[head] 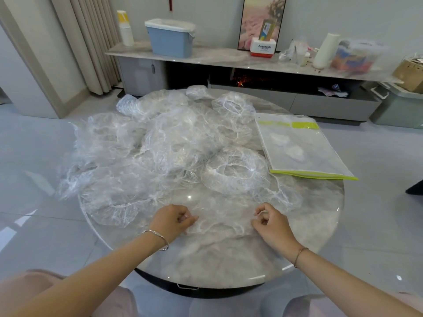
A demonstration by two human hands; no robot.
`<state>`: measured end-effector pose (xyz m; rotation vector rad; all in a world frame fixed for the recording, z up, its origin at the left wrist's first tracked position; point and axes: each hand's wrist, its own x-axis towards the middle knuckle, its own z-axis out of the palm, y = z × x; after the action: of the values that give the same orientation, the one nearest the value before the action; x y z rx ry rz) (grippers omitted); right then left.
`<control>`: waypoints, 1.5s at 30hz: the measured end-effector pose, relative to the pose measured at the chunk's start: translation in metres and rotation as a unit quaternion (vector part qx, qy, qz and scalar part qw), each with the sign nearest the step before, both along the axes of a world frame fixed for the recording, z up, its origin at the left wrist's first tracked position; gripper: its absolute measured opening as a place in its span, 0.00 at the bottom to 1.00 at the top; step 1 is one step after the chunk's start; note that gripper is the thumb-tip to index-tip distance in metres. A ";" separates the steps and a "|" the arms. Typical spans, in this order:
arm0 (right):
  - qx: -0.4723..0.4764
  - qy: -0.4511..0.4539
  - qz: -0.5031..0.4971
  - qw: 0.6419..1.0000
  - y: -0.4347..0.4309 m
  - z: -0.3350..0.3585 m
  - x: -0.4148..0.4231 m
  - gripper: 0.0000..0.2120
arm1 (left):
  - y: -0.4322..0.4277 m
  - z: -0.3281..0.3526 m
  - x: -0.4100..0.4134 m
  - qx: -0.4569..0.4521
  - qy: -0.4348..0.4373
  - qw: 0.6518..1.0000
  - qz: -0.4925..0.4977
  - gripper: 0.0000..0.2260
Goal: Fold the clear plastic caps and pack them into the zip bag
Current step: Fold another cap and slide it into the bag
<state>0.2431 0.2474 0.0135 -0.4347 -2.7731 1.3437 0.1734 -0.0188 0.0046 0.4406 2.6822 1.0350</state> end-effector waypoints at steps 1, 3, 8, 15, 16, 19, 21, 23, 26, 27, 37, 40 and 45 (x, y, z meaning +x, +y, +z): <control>0.005 -0.006 0.005 1.000 0.000 -0.001 0.001 0.08 | 0.000 0.000 -0.001 -0.012 -0.002 1.000 0.007 0.13; 0.019 -0.005 0.008 1.000 0.000 -0.003 0.002 0.10 | 0.002 0.004 0.000 -0.051 0.006 0.999 0.018 0.10; 0.154 0.180 0.064 0.969 -0.014 0.010 0.006 0.20 | 0.012 0.012 0.009 -0.079 0.264 0.961 -0.017 0.18; 0.295 0.080 0.251 0.919 -0.031 -0.009 0.004 0.30 | 0.022 -0.024 0.004 -0.195 0.291 0.906 -0.237 0.25; 0.304 0.056 0.260 0.915 -0.030 -0.015 0.003 0.31 | 0.021 -0.029 0.003 -0.213 0.274 0.906 -0.243 0.25; 0.319 0.024 0.282 0.905 -0.026 -0.026 0.003 0.32 | 0.020 -0.035 0.003 -0.237 0.239 0.908 -0.249 0.25; 0.317 0.011 0.293 0.902 -0.027 -0.029 0.004 0.33 | 0.021 -0.034 0.002 -0.243 0.232 0.909 -0.248 0.25; 0.313 0.001 0.300 0.901 -0.028 -0.029 0.004 0.33 | 0.023 -0.034 0.003 -0.247 0.239 0.906 -0.249 0.25; 0.315 -0.015 0.305 0.899 -0.028 -0.026 0.004 0.32 | 0.024 -0.034 0.002 -0.252 0.232 0.905 -0.251 0.25; 0.314 -0.021 0.307 0.898 -0.028 -0.024 0.003 0.32 | 0.024 -0.034 0.003 -0.251 0.224 0.907 -0.252 0.25; 0.309 -0.027 0.316 0.897 -0.027 -0.024 0.004 0.31 | 0.026 -0.030 0.003 -0.228 0.197 0.913 -0.275 0.32; 0.316 -0.031 0.320 0.893 -0.027 -0.024 0.004 0.31 | 0.026 -0.030 0.003 -0.225 0.199 0.914 -0.272 0.29; 0.313 -0.029 0.324 0.892 -0.027 -0.024 0.004 0.32 | 0.028 -0.023 0.003 -0.219 0.165 0.922 -0.274 0.35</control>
<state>0.2469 0.2200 -0.0100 0.5264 -3.2985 0.3627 0.1766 0.0092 -0.0186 1.2611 2.6812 0.2048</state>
